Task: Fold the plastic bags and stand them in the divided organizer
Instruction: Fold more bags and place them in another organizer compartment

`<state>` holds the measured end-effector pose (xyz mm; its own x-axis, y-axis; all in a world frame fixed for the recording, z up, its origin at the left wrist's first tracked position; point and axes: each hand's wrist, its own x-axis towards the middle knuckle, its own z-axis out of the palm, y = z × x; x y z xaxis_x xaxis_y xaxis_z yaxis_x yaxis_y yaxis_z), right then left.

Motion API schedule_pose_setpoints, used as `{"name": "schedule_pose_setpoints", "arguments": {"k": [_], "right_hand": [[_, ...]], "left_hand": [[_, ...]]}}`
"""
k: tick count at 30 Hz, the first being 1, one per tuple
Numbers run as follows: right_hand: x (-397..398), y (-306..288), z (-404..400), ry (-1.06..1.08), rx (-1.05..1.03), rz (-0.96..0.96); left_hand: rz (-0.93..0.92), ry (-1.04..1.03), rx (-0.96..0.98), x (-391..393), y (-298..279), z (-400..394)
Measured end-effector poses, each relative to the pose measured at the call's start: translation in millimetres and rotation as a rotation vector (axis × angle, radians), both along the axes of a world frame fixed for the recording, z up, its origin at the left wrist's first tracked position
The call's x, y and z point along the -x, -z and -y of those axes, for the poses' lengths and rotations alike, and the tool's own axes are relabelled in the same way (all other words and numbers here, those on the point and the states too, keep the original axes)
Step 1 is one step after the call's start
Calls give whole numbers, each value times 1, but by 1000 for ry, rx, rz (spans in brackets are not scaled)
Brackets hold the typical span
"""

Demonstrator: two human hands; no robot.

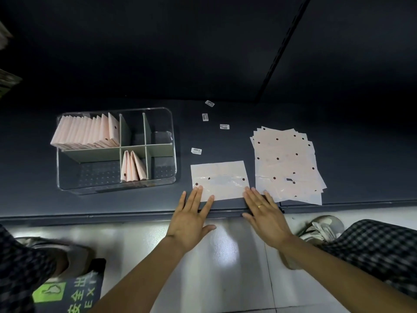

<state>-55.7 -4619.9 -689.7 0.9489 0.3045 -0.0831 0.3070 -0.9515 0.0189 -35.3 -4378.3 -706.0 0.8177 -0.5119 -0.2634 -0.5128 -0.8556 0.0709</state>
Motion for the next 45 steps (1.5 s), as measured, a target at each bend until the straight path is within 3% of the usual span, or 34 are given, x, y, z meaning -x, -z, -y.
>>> {"name": "schedule_pose_setpoints", "arguments": {"k": [4, 6, 13, 16, 21, 26, 32, 35, 37, 40, 43, 45], "right_hand": [[-23, -8, -6, -55, -196, 213], [-32, -8, -9, -83, -235, 180], [-56, -7, -11, -292, -88, 249], [-61, -12, -16, -297, -118, 212], [-64, -27, -10, -86, -430, -234], [-71, -36, 1, 54, -663, -585], [-85, -30, 7, 406, -838, -522], [-93, -20, 1, 547, -738, -423], [-96, -17, -5, 601, -683, -395], [-98, -16, -7, 659, -675, -390], [-99, -16, -9, 684, -674, -387], [-100, -16, -11, 701, -682, -389]], "left_hand": [[13, -17, 46, -8, -6, -1], [11, -36, 94, -14, -11, 0], [27, -141, 198, -28, -17, 4], [35, -150, 266, -36, -17, 2], [24, -196, 417, -45, -19, -8], [-85, -422, 673, -47, -21, -10], [-245, -724, 725, -59, -24, -1], [-227, -773, 752, -60, -28, 6], [-77, -707, 744, -54, -32, 12], [132, -415, 706, -39, -32, 24], [59, -135, 459, -28, -20, 33], [9, -100, 260, -28, -8, 31]]}}
